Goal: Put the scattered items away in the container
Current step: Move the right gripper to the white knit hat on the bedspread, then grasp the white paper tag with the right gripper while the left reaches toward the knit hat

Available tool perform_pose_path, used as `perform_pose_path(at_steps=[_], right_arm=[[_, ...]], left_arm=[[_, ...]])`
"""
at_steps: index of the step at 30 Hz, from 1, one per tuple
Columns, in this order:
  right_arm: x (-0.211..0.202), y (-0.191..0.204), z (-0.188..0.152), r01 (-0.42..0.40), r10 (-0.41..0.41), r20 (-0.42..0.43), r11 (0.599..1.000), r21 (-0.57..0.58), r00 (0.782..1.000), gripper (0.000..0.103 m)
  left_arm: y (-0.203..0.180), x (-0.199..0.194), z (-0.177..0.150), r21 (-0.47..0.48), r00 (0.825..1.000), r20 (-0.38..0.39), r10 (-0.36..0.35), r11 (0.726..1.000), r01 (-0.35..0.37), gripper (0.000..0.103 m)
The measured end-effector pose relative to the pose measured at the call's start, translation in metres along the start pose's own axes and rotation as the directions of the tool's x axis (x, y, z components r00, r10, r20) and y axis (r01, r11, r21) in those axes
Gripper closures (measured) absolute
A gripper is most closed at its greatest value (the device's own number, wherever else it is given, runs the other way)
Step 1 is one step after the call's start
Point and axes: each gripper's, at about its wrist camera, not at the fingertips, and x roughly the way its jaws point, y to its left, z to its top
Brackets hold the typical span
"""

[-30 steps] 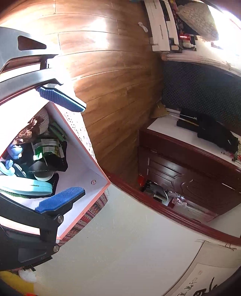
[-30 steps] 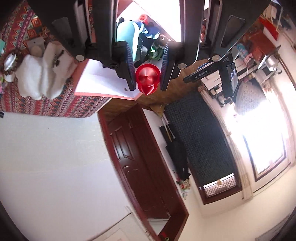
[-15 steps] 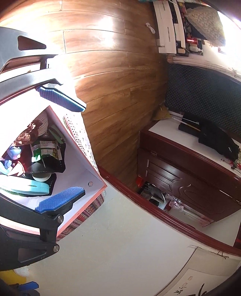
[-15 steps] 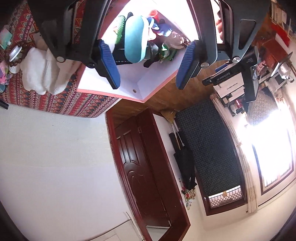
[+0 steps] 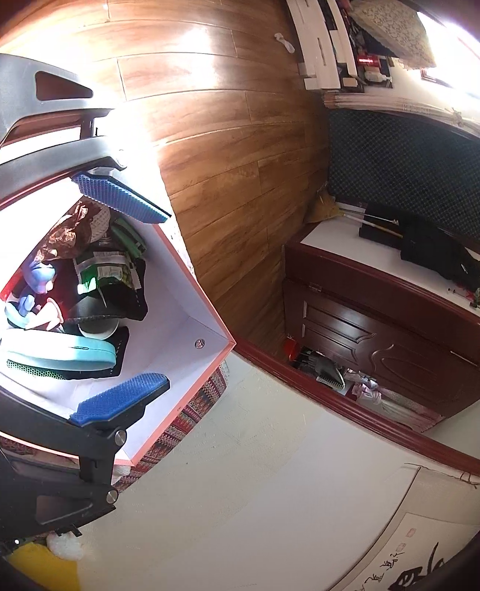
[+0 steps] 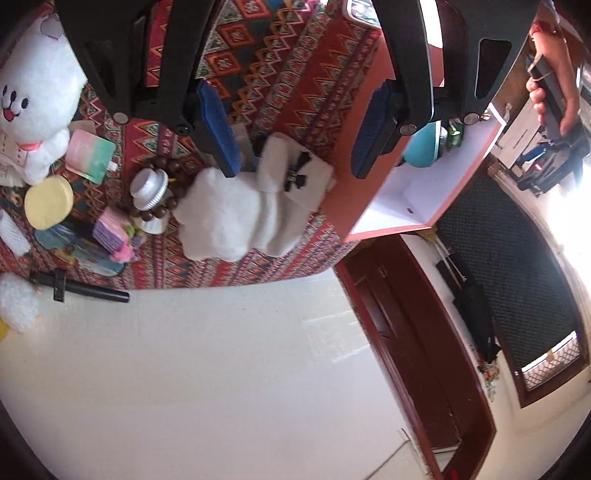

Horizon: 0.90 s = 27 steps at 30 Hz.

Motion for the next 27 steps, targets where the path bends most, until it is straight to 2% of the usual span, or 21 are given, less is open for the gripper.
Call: perform_pose_path(at_steps=[3,8,13,16,19,21,22,23,24,27], right_arm=[[0.032,-0.016,-0.013,0.057,-0.058,-0.078,0.998,-0.008,0.995,0.044],[0.083,-0.034,-0.036,0.128,-0.135,-0.174,0.991,-0.049,0.975,0.044],[0.137,-0.039,-0.043,0.163,-0.199,-0.268,0.975,-0.150,0.943,0.044],[0.169,-0.035,-0.039,0.185,-0.248,-0.295,0.956,-0.226,0.923,0.044],[0.199,-0.033,-0.033,0.226,-0.319,-0.284,0.921,-0.316,0.904,0.045],[0.200,-0.033,-0.029,0.230,-0.319,-0.270,0.921,-0.315,0.908,0.066],[0.196,-0.033,-0.027,0.227,-0.313,-0.268,0.924,-0.307,0.911,0.072],[0.188,-0.033,-0.026,0.217,-0.297,-0.263,0.931,-0.294,0.918,0.083],[0.179,-0.034,-0.027,0.203,-0.275,-0.258,0.940,-0.273,0.926,0.090],[0.145,-0.047,-0.028,0.159,-0.195,-0.245,0.975,-0.158,0.950,0.096]], left_arm=[[-0.007,0.003,-0.002,0.012,1.000,-0.006,-0.001,1.000,0.001,0.020],[-0.014,0.008,-0.006,0.023,1.000,-0.016,0.001,1.000,0.000,0.020],[-0.021,0.012,-0.008,0.045,1.000,-0.025,0.002,0.999,-0.001,0.020],[-0.023,0.013,-0.009,0.049,1.000,-0.026,0.006,0.999,-0.005,0.020],[-0.027,0.012,-0.009,0.057,1.000,-0.022,0.005,0.998,-0.003,0.020],[-0.032,0.010,-0.009,0.067,1.000,-0.015,-0.005,0.998,0.006,0.020],[-0.036,0.008,-0.010,0.078,1.000,-0.013,-0.021,0.997,0.022,0.020],[-0.041,0.007,-0.012,0.094,0.999,-0.014,-0.041,0.995,0.042,0.020],[-0.049,0.004,-0.014,0.116,0.998,-0.018,-0.061,0.991,0.063,0.020],[-0.083,-0.003,-0.029,0.214,0.987,-0.055,-0.148,0.964,0.156,0.020]])
